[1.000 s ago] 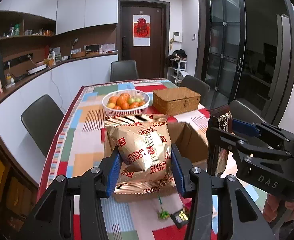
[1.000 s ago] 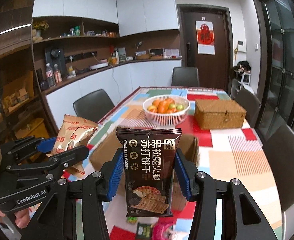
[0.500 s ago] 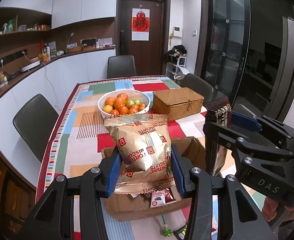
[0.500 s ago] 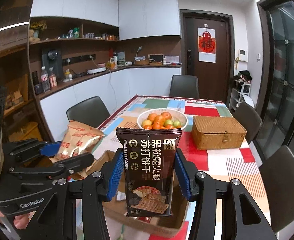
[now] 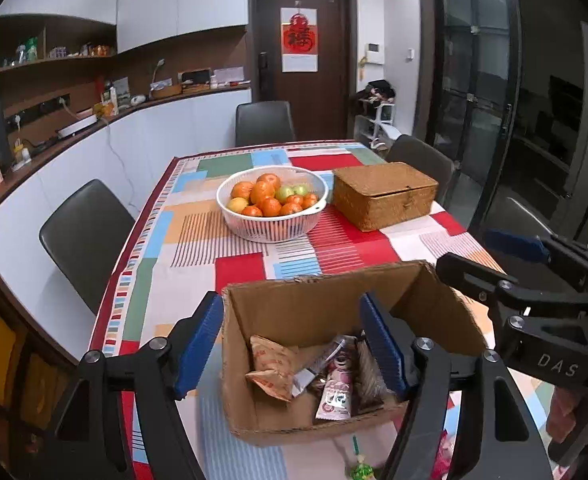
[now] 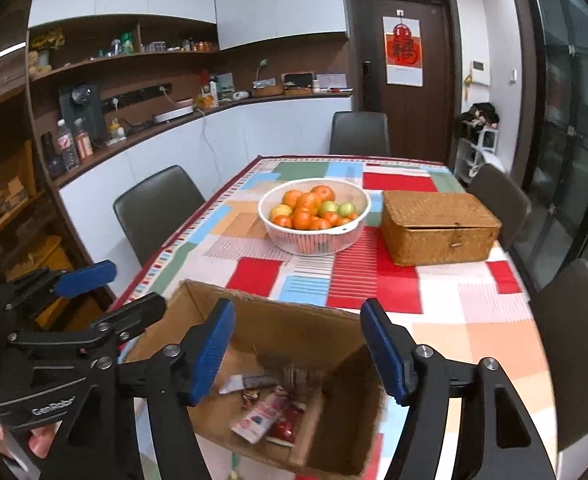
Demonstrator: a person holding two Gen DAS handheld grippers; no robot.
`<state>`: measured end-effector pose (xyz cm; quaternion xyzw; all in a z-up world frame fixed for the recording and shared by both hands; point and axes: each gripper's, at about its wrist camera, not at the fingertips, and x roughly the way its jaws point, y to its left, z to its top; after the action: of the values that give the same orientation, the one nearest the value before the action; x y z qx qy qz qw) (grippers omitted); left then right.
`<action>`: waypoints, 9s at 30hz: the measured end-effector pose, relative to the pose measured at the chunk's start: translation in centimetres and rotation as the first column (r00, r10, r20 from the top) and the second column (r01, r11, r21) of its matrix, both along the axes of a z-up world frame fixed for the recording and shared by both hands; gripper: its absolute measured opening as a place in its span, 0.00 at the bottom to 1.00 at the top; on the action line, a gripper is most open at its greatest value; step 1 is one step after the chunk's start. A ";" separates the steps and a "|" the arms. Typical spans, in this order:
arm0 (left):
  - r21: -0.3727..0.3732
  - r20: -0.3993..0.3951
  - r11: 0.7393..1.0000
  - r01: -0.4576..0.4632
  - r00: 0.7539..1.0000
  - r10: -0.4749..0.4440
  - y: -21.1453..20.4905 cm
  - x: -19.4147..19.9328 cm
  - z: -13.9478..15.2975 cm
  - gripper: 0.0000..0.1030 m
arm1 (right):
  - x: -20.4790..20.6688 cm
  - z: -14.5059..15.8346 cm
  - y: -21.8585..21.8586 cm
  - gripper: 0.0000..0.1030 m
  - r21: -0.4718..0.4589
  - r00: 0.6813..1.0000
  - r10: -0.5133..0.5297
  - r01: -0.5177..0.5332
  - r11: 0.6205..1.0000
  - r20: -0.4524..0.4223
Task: Organize snacks
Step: 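Carry both packs over the box and open both tools to drop them, then grasp the pink pack with the left tool while the right tool grasps a green lollipop, then carry the pink pack and lollipop over the box and open both tools, then grasp the other green lollipop with the left tool while the right tool grasps the white pastry, then carry the lollipop and white pastry over the box and open both tools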
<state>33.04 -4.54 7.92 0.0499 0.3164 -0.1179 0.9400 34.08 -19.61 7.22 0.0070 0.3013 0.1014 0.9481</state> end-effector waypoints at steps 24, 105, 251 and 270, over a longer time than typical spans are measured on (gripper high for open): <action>-0.022 -0.057 0.978 0.207 0.976 -0.208 -6.4 -11.3 -3.2 0.68 | -13.4 -2.9 -5.4 0.66 -0.025 0.998 -0.064 0.065 0.998 0.020; -0.130 -0.336 0.965 0.228 0.906 -0.259 -9.3 -10.5 -13.0 0.32 | -16.0 -14.0 -7.5 0.26 0.019 0.951 -0.112 0.122 0.992 -0.289; -0.069 -0.425 0.990 0.119 0.894 -0.137 -2.3 -6.4 -20.1 0.32 | -11.6 -20.3 -3.6 0.40 0.028 0.891 -0.116 0.142 0.989 -0.439; -0.071 -0.368 0.992 0.106 0.921 -0.125 -3.2 -8.7 -17.4 0.26 | -12.4 -18.5 -3.2 0.31 0.054 0.915 -0.085 0.115 0.992 -0.395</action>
<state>24.34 -7.73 -9.45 0.0218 0.4819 -0.1884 0.8555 21.67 -22.80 -11.23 0.0786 0.4800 0.0607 0.8716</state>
